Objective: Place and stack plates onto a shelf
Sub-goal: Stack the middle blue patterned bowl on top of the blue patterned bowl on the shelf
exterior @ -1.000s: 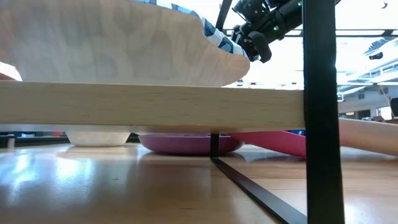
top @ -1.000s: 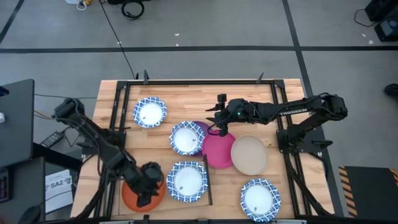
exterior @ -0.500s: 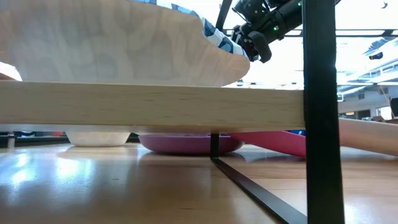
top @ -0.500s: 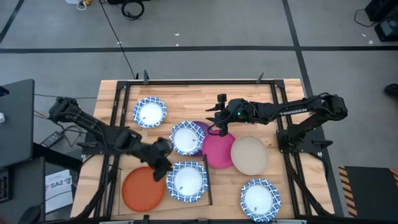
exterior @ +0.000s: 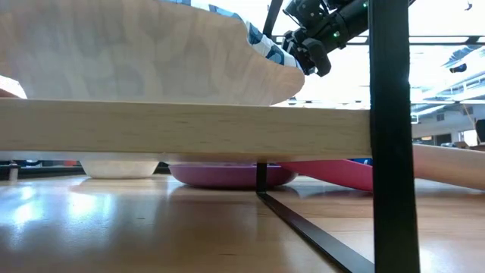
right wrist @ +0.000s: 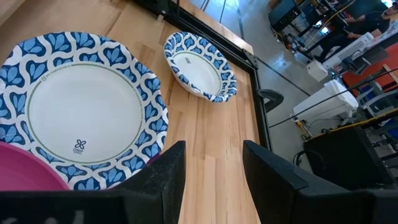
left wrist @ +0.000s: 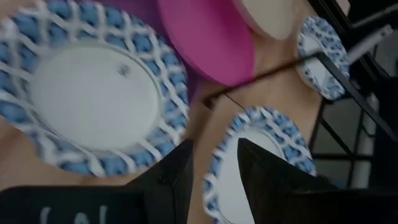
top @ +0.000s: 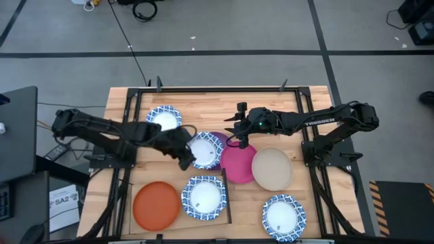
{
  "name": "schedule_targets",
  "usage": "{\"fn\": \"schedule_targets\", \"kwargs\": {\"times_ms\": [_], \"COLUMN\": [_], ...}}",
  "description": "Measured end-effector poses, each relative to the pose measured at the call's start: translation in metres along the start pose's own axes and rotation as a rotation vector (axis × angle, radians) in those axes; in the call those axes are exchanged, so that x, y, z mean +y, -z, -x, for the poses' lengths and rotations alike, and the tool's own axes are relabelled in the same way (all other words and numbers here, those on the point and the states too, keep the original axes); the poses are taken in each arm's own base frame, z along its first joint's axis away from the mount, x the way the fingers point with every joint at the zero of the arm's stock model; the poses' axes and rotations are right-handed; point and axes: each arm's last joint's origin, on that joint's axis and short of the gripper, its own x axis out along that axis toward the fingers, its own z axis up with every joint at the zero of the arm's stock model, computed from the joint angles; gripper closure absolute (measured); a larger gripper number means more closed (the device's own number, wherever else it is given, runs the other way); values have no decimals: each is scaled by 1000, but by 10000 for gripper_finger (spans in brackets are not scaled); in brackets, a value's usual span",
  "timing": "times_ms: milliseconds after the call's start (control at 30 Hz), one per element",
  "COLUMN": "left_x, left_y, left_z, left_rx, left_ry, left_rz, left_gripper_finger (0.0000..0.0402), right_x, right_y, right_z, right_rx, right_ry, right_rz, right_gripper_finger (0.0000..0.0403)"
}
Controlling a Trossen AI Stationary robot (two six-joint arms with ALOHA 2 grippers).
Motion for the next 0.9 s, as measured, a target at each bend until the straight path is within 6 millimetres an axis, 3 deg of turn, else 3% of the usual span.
{"fn": "schedule_targets", "kwargs": {"times_ms": [300, 567, 900], "left_x": [32, 61, 74], "left_y": [-28, -38, -42], "left_z": [2, 7, 11], "left_rx": [-65, -45, 26], "left_ry": [-96, -223, -215], "left_rz": [96, 192, 99], "left_gripper_finger": [271, 271, 258], "right_x": [0, 0, 0], "right_y": [0, 0, 0], "right_z": [0, 0, 0], "right_rx": [0, 0, 1], "right_ry": [0, 0, 0], "right_rz": [0, 0, 0], "right_gripper_finger": [238, 238, 238]}}
